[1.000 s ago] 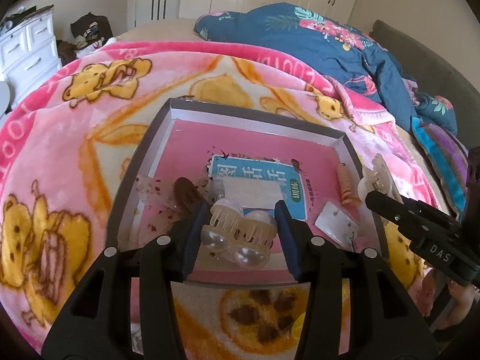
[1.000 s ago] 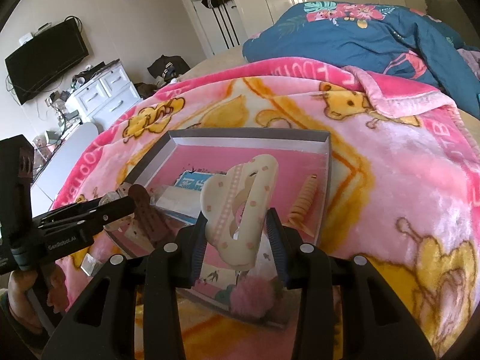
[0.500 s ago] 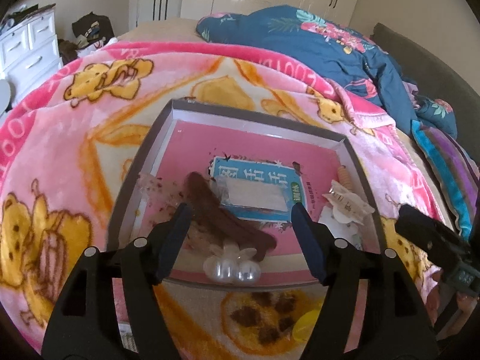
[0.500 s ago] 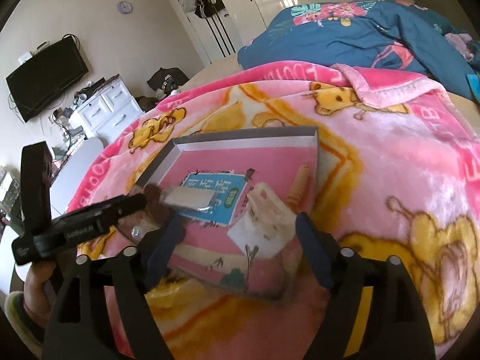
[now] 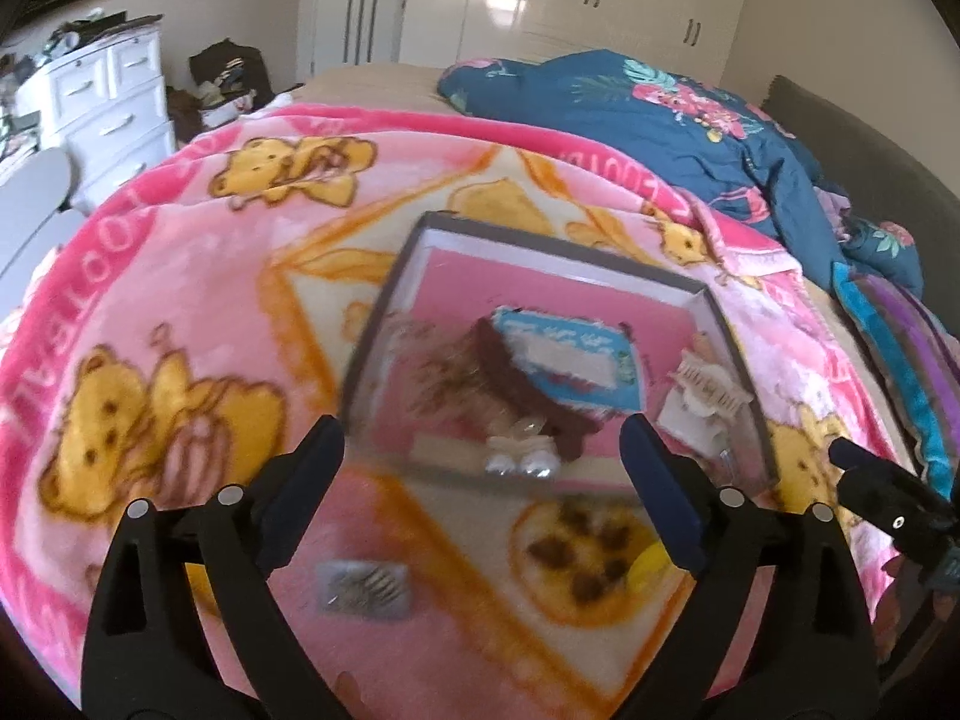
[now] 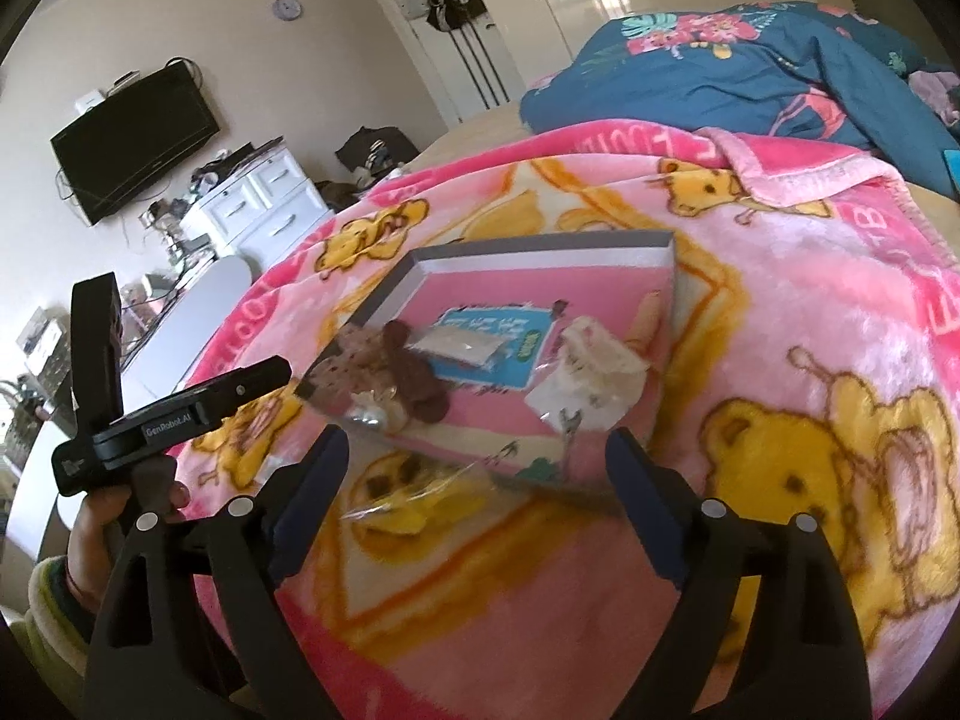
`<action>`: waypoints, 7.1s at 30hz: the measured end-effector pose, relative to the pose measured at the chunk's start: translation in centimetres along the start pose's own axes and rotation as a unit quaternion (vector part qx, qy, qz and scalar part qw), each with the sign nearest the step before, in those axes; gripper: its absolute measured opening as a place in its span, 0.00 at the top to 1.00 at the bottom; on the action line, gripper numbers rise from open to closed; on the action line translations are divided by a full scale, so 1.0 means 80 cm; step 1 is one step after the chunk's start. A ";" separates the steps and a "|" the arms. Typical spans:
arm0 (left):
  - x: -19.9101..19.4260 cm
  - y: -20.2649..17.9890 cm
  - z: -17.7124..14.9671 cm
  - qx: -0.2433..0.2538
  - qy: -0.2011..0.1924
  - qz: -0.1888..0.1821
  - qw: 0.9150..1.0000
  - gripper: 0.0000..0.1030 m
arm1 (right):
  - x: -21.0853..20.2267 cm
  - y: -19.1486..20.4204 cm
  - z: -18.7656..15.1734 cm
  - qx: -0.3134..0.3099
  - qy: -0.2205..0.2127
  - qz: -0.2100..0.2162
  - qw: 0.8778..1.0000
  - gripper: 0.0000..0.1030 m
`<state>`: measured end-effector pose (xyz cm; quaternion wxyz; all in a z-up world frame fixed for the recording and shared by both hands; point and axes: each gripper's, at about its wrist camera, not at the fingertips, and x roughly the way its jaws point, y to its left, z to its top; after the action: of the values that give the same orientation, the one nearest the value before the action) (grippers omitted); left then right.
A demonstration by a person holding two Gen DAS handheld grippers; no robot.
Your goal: Organize jewelry
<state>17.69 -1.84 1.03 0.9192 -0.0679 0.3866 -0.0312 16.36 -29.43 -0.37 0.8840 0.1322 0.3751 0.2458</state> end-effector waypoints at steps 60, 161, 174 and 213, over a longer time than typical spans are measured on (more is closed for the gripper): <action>0.015 0.056 -0.087 -0.008 0.059 0.020 0.998 0.65 | 0.105 0.039 -0.055 0.045 0.083 0.041 0.995 0.58; 0.093 -0.056 0.028 0.046 0.052 -0.035 0.997 0.65 | 0.094 -0.036 0.063 -0.027 0.024 -0.027 0.999 0.59; 0.058 -0.064 0.031 0.045 0.030 -0.037 0.998 0.36 | 0.018 -0.023 0.035 -0.017 -0.012 -0.016 1.000 0.18; -0.113 -0.008 -0.089 0.013 -0.036 -0.012 0.999 0.09 | -0.080 0.073 -0.055 -0.069 -0.070 -0.055 0.994 0.04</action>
<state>6.29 -2.18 2.59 0.9331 -0.0611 0.3517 -0.0446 7.38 -27.71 2.86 0.9272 0.0666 0.3015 0.2120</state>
